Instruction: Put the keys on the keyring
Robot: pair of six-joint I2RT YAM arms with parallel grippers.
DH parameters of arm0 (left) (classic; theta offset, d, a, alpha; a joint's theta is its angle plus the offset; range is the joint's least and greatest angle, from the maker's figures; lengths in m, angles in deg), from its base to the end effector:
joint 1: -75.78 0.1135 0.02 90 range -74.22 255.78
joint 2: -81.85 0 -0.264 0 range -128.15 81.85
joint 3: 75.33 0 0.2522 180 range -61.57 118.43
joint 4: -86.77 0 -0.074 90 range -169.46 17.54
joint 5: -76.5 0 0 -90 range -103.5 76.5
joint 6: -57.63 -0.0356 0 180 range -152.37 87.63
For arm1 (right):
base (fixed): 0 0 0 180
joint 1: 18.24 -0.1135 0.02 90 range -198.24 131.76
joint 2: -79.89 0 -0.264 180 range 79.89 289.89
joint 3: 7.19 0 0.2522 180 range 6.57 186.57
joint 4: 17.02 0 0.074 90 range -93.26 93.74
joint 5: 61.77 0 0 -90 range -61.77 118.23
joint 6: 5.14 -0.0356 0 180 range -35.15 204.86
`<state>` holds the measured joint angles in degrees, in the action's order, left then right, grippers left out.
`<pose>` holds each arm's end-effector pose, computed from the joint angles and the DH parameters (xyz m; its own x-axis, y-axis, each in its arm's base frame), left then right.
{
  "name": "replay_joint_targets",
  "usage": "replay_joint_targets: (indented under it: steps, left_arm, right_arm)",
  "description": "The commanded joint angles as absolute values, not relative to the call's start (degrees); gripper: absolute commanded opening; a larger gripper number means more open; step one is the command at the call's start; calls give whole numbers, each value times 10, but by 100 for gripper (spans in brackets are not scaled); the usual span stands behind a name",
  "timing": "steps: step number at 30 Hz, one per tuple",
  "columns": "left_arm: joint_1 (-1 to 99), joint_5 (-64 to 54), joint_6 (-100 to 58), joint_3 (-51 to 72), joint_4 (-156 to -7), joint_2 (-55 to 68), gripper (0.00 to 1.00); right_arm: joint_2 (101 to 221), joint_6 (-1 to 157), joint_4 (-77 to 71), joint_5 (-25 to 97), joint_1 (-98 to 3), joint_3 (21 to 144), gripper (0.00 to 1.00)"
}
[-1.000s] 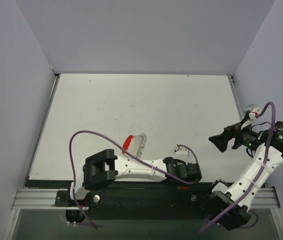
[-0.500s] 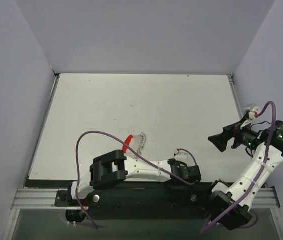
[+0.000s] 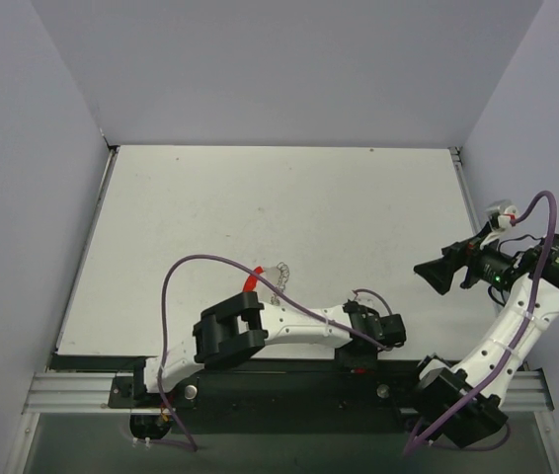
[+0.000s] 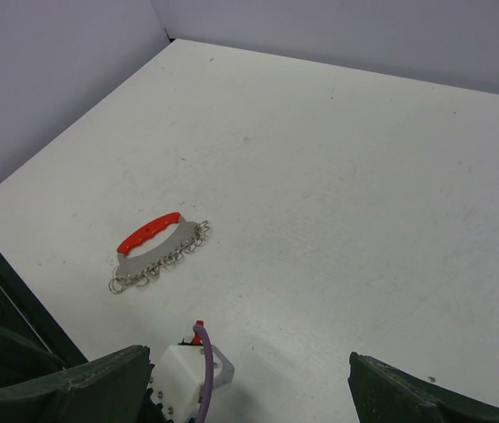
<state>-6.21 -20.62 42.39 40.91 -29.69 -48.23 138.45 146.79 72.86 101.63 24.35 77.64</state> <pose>0.0683 -0.4537 0.1485 -0.9802 0.0947 -0.1741 0.1261 0.9757 -0.1790 0.1305 -0.0736 0.3750 -0.2042 -0.1547 -0.9666 -0.6385 0.7695 0.0117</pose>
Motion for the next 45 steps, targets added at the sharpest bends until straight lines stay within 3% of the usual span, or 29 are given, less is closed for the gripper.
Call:
replay_joint_targets:
  steps: [1,8,12,13,14,23,30,40,45]
  left_arm:
    - [-63,-204,430,442,-239,-546,55]
    - [-54,-211,440,467,-221,-575,38]
    - [-41,-221,448,457,-234,-583,15]
    - [-35,-219,447,459,-237,-591,3]
    - [-35,-219,446,462,-238,-593,0]
    - [-71,-374,447,431,-253,-482,0]
    - [-75,-464,444,295,-378,-309,0]
    - [-56,-475,409,206,-428,-178,0]
    - [-12,-413,347,55,-543,-66,0]
  right_arm:
    - [1392,1483,840,1056,239,792,100]
    - [1386,1496,841,1056,238,781,100]
    - [1383,1502,840,1056,239,778,100]
    - [1382,1502,841,1057,239,777,100]
    - [1382,1503,841,1057,239,778,100]
    - [1389,1489,840,1057,239,790,100]
    - [1382,1459,841,1064,238,821,100]
    - [1406,1388,840,1050,218,870,100]
    - [1420,1350,841,991,169,875,100]
